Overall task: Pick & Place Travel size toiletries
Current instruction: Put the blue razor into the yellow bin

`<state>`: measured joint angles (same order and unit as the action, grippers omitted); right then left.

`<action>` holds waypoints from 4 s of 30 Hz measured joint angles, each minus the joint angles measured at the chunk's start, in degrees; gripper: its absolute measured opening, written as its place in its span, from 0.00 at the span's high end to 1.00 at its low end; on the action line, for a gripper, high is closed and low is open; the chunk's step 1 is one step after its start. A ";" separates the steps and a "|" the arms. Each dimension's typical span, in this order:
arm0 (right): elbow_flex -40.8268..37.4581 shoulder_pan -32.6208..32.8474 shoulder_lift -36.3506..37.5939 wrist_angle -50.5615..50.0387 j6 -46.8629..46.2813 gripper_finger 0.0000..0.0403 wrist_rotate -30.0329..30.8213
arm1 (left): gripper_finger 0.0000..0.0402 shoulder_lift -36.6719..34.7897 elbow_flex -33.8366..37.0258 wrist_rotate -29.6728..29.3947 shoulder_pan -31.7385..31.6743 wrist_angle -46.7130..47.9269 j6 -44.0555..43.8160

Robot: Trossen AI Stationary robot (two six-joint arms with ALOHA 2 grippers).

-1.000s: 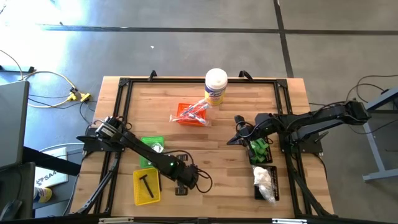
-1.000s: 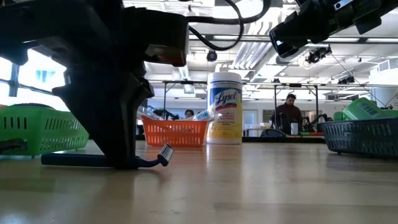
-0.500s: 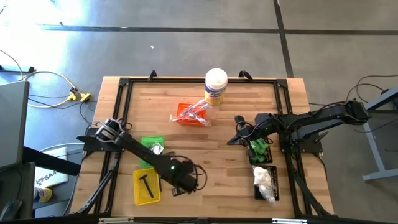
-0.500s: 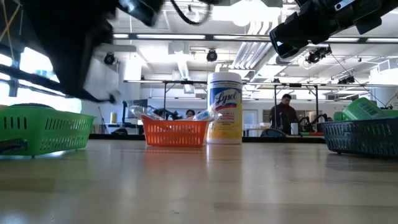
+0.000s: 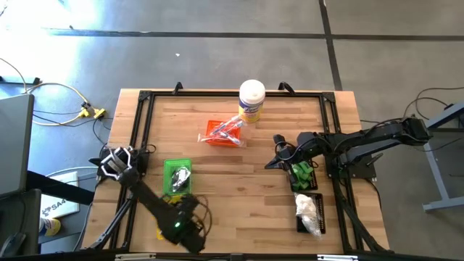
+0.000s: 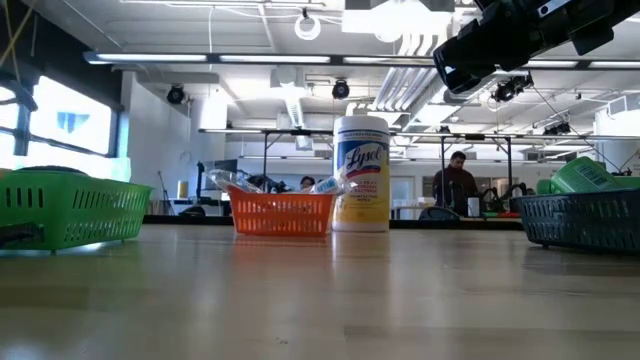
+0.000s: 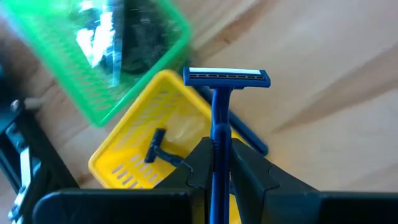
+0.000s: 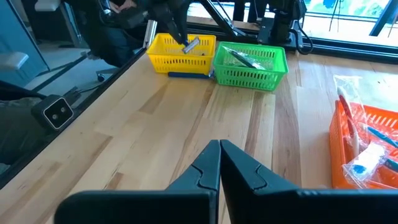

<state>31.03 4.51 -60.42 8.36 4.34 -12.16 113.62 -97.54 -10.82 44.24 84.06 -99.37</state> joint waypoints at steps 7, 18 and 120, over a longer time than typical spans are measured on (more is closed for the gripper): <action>0.00 0.00 0.00 0.02 0.00 0.99 0.00 | 0.91 -0.09 2.27 -3.69 8.20 3.42 -19.01; 0.00 0.00 0.00 0.37 0.02 0.99 0.00 | 0.91 -0.11 9.67 -4.01 12.05 -3.10 -25.18; 0.00 -0.02 0.00 1.29 0.02 0.99 0.00 | 1.00 7.87 2.89 12.37 -6.60 -7.92 -10.68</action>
<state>31.03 4.49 -60.42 9.65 4.36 -12.16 121.49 -94.65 1.55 37.63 76.15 -110.05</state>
